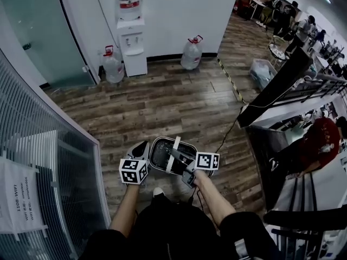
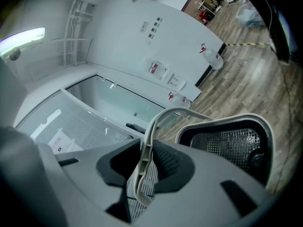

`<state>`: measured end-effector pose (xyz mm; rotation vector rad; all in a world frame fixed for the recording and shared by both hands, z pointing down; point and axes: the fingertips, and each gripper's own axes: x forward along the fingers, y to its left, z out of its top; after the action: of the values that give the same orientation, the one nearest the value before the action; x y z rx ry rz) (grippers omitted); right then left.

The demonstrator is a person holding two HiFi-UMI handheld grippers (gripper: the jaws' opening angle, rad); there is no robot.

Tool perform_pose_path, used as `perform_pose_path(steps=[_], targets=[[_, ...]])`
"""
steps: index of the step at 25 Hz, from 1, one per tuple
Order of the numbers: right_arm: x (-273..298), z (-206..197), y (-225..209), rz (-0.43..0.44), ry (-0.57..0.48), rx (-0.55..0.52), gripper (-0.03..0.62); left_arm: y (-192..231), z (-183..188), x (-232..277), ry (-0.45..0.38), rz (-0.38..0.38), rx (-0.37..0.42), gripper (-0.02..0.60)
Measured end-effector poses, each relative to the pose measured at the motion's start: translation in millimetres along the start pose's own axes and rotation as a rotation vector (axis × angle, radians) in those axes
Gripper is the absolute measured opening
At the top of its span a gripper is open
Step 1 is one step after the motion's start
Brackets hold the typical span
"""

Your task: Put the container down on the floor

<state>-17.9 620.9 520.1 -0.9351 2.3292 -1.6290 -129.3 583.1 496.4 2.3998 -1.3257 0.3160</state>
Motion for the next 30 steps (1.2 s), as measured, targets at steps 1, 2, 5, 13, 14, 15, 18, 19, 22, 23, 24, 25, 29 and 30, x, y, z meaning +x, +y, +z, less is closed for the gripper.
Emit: perform_pose_path(steps=[1, 2, 5, 13, 14, 15, 18, 19, 22, 23, 24, 25, 29, 30], targets=[[4, 4, -1, 0.001, -0.007, 0.003, 0.091, 4, 2, 3, 0.001, -0.004, 0.002, 0.026], [9, 8, -1, 0.001, -0.014, 0.005, 0.091, 8, 4, 6, 0.001, -0.009, 0.006, 0.026], [22, 20, -1, 0.0, -0.036, 0.009, 0.089, 19, 11, 14, 0.005, -0.02, 0.019, 0.026], [53, 46, -6, 0.002, -0.054, 0.028, 0.091, 46, 17, 41, 0.034, -0.03, 0.017, 0.026], [57, 48, -9, 0.002, -0.053, 0.032, 0.091, 49, 17, 45, 0.037, -0.03, 0.016, 0.026], [61, 51, -11, 0.001, -0.052, 0.036, 0.091, 52, 17, 50, 0.039, -0.03, 0.014, 0.026], [75, 66, -19, 0.002, -0.047, 0.046, 0.091, 62, 23, 66, 0.044, -0.025, 0.012, 0.026], [79, 73, -22, 0.005, -0.044, 0.048, 0.091, 66, 27, 73, 0.046, -0.022, 0.014, 0.026], [92, 94, -30, 0.015, -0.031, 0.053, 0.091, 76, 39, 94, 0.051, -0.009, 0.017, 0.026], [96, 101, -33, 0.019, -0.026, 0.054, 0.089, 81, 43, 102, 0.051, -0.002, 0.017, 0.026], [100, 107, -36, 0.024, -0.021, 0.056, 0.089, 86, 47, 109, 0.051, 0.007, 0.016, 0.026], [104, 114, -39, 0.028, -0.018, 0.06, 0.087, 90, 51, 116, 0.051, 0.016, 0.013, 0.026], [118, 147, -50, 0.04, -0.001, 0.067, 0.086, 101, 72, 147, 0.05, 0.038, 0.008, 0.026], [122, 156, -52, 0.044, 0.005, 0.065, 0.086, 103, 77, 154, 0.049, 0.042, 0.009, 0.026]])
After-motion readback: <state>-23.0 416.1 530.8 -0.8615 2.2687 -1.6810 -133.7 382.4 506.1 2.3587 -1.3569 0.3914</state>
